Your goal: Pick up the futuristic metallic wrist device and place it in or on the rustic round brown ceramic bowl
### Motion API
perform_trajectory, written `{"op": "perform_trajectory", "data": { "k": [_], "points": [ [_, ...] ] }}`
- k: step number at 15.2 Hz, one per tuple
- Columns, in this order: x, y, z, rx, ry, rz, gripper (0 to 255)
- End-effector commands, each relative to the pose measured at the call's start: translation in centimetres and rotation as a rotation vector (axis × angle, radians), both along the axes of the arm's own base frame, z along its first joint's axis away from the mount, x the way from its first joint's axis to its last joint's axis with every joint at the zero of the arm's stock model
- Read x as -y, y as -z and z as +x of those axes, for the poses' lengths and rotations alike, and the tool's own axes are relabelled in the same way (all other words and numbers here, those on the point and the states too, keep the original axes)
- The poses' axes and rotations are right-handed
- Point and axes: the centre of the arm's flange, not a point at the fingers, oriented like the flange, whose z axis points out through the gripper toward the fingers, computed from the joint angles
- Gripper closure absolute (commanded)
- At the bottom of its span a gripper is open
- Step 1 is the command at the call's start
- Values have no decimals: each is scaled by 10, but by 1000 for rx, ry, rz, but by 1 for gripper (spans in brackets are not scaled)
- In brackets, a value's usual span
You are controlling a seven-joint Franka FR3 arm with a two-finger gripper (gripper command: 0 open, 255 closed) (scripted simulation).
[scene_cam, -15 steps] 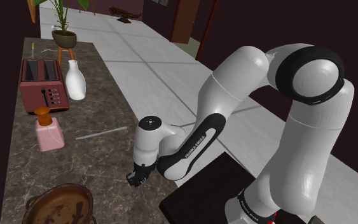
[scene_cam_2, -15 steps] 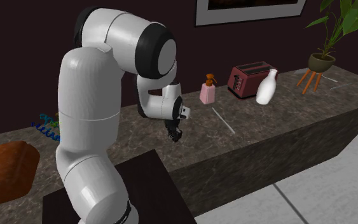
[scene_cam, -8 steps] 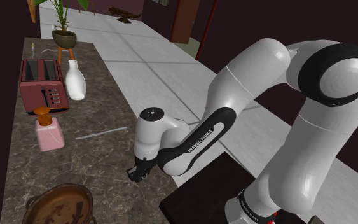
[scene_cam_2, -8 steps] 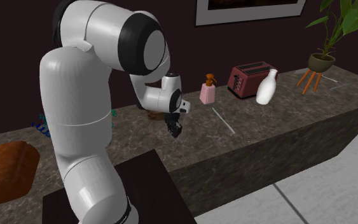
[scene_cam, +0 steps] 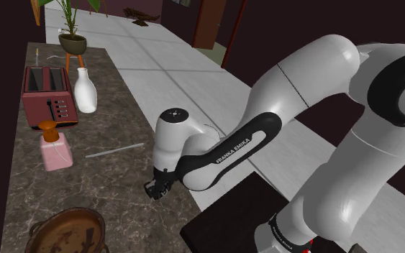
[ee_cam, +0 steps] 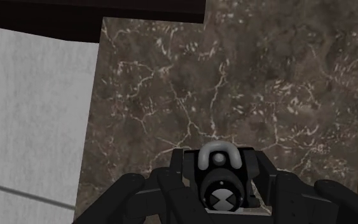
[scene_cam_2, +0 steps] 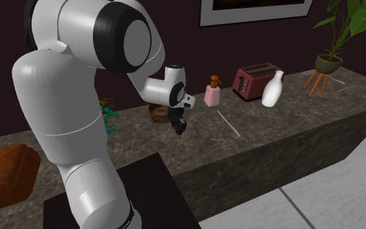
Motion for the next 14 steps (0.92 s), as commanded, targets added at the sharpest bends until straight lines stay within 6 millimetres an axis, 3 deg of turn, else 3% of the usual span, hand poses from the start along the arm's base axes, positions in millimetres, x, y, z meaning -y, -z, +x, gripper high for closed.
{"op": "perform_trajectory", "data": {
  "k": [1,7,14],
  "points": [
    [1,-10,0,-1,0,0,255],
    [1,-39,0,-1,0,0,255],
    [-91,-39,12,-1,0,0,255]
  ]
}}
